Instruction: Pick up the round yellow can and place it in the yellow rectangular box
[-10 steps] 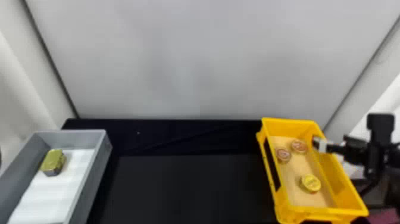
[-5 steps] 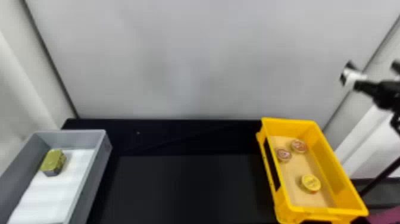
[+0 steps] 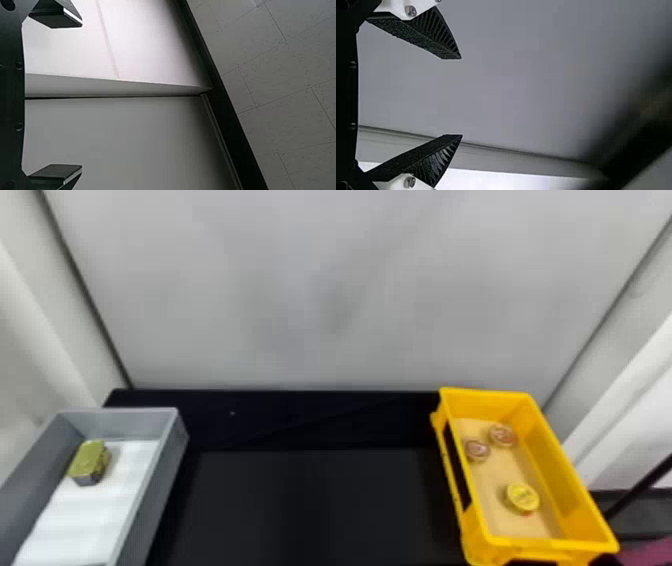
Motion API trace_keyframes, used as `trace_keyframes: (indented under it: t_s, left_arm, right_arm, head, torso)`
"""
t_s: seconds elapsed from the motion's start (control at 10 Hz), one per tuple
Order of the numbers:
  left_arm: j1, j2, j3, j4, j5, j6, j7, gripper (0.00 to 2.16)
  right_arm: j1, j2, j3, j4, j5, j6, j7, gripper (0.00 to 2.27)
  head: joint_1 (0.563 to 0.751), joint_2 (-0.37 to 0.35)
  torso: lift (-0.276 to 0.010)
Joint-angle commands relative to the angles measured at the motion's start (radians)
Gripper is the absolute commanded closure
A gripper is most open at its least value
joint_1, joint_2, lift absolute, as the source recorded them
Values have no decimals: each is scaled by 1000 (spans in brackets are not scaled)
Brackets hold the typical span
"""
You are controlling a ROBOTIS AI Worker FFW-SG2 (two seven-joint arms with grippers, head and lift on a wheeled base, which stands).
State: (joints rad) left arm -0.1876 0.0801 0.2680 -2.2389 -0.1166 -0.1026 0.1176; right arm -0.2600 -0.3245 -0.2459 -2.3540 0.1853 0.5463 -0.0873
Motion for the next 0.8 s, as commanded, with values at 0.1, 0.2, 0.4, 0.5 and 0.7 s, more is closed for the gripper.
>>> trace_keyframes:
  t_s: [0.1, 0.2, 0.4, 0.5, 0.7]
  left_arm:
    - [10, 4, 19, -13, 2, 1, 1, 10]
    - [11, 4, 22, -15, 0, 0, 1, 10]
    - [13, 4, 27, -19, 2, 0, 2, 10]
    - [11, 4, 24, -19, 2, 0, 2, 10]
    - [13, 4, 19, -18, -1, 4, 4, 10]
  right_arm:
    - [-105, -5, 96, -30, 137, -316, -37, 62]
    - [-94, -22, 134, -31, 185, -447, -121, 64]
    - [-96, -28, 152, -31, 198, -443, -126, 64]
    - [-96, -27, 158, -31, 198, -443, -129, 62]
    - [-93, -28, 158, -31, 198, -436, -127, 62]
  head:
    - [694, -78]
    - [694, -78]
    - [694, -78]
    - [694, -78]
    - [694, -78]
  torso:
    - [-2]
    - [-2]
    - [-2]
    - [-2]
    - [-2]
